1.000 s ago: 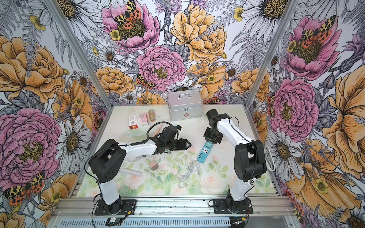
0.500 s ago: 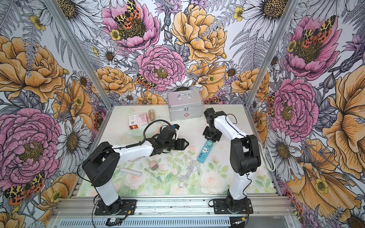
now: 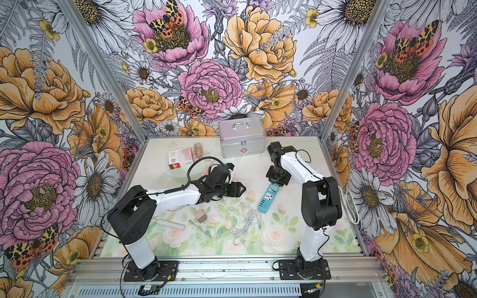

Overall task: Charge the electric toothbrush
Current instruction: Insert the plug into the socket.

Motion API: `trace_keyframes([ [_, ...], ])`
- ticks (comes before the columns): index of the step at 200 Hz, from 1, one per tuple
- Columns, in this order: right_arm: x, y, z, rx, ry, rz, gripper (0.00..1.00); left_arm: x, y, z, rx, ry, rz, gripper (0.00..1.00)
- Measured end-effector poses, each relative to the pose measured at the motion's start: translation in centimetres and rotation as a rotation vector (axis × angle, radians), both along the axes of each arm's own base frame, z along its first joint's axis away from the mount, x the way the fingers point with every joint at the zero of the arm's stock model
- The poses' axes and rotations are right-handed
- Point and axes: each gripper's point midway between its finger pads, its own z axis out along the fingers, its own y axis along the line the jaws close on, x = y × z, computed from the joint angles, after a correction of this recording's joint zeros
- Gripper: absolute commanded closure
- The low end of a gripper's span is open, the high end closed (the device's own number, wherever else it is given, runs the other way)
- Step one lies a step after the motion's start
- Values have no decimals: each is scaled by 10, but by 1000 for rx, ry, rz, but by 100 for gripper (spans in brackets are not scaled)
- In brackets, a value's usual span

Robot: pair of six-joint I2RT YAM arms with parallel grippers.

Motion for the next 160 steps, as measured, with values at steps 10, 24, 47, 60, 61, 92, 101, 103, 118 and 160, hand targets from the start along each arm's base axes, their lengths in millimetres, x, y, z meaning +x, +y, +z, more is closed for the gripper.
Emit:
trace_keyframes([
  [10,-1,0,0,1,-5,0,100,0,1,0,4,1,1,31],
  [24,-3,-1,0,3,-12,0,100,-1,2,1,7,1,2,31],
  [47,-5,-1,0,5,-21,0,100,0,3,5,5,-10,6,31],
  [60,-5,-1,0,6,-25,0,100,1,3,7,8,-16,7,31],
  [61,-5,-1,0,6,-25,0,100,1,3,7,8,-17,7,31],
  [92,-4,-1,0,9,-32,-11,100,1,5,9,16,-31,8,30],
  [101,-4,-1,0,10,-32,-15,100,1,6,9,21,-33,8,30],
  [103,-4,-1,0,11,-33,-16,100,1,6,9,21,-33,8,30],
  [118,-4,1,0,14,-33,-21,100,1,8,8,30,-34,8,30],
  [160,-5,4,0,17,-34,-40,100,2,11,6,48,-35,17,30],
])
